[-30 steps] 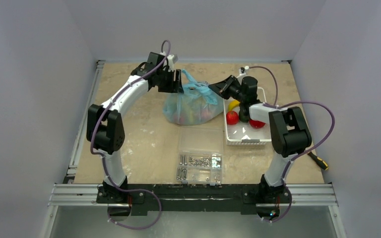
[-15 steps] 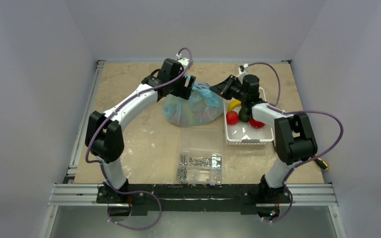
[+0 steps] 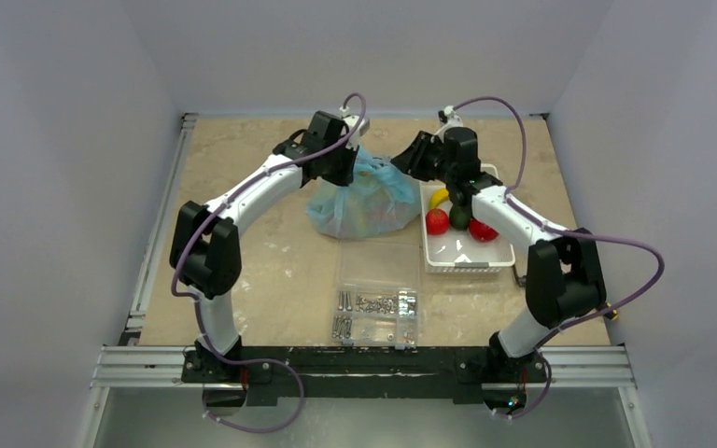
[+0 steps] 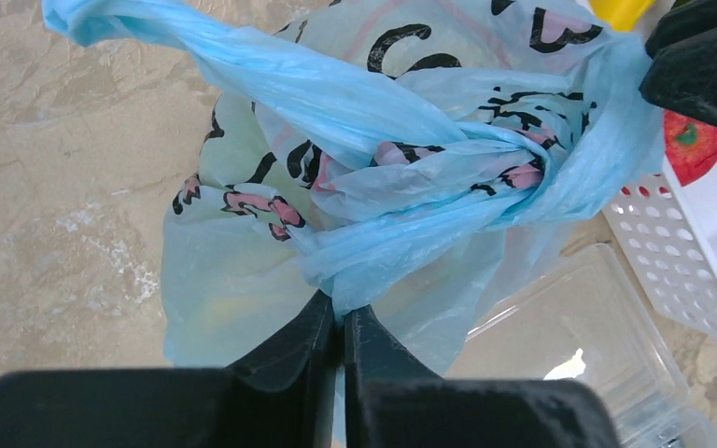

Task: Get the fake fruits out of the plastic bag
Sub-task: Untie the plastic bag at the center of the board.

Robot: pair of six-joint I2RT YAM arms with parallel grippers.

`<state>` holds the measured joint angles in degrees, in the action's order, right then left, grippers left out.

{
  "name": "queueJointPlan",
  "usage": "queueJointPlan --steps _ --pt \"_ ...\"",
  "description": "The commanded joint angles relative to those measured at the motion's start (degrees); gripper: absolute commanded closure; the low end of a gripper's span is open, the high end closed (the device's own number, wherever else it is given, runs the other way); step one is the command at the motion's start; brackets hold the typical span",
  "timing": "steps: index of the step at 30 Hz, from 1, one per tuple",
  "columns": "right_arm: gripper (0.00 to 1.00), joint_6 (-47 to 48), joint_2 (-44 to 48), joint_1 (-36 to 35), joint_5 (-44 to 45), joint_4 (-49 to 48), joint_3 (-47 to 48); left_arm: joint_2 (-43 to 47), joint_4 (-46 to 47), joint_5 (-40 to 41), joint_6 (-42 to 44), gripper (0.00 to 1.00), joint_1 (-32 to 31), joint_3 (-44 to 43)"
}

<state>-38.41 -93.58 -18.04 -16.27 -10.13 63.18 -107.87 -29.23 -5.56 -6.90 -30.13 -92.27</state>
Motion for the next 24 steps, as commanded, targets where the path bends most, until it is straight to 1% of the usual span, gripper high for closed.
queueJointPlan --steps 1,4,12,13,15,19,21,24 --pt "0.64 8.7 4.0 -3.6 15.4 11.2 5.6 0.0 -1.0 -4.1 -1.1 0.99 0.1 -4.0" --pt "0.54 10.9 5.4 -6.7 22.4 12.9 5.8 -0.3 -1.3 -4.8 -1.7 1.0 0.2 -4.6" --pt "0.52 15.1 5.1 -15.1 36.2 14.3 6.8 -1.1 -2.9 -4.0 -2.6 1.0 0.5 -5.6" --pt "0.51 15.2 4.6 -15.8 37.2 14.8 7.3 -1.3 -3.3 -3.9 -2.7 1.0 0.4 -5.9" --pt "0.47 15.2 3.5 -16.7 38.7 16.4 8.5 -1.2 -3.4 -3.5 -2.8 1.0 0.5 -5.7" --pt "0.38 15.3 2.2 -17.4 40.2 15.5 9.1 -1.4 -3.7 -3.7 -2.8 1.0 0.5 -5.8" --pt "0.38 15.4 1.0 -17.4 40.6 15.2 10.2 -1.3 -3.7 -3.6 -2.8 1.0 0.5 -5.8" --pt "0.37 14.6 -1.2 -17.5 42.0 17.3 12.8 -1.3 -3.8 -3.7 -2.9 1.0 0.5 -5.9"
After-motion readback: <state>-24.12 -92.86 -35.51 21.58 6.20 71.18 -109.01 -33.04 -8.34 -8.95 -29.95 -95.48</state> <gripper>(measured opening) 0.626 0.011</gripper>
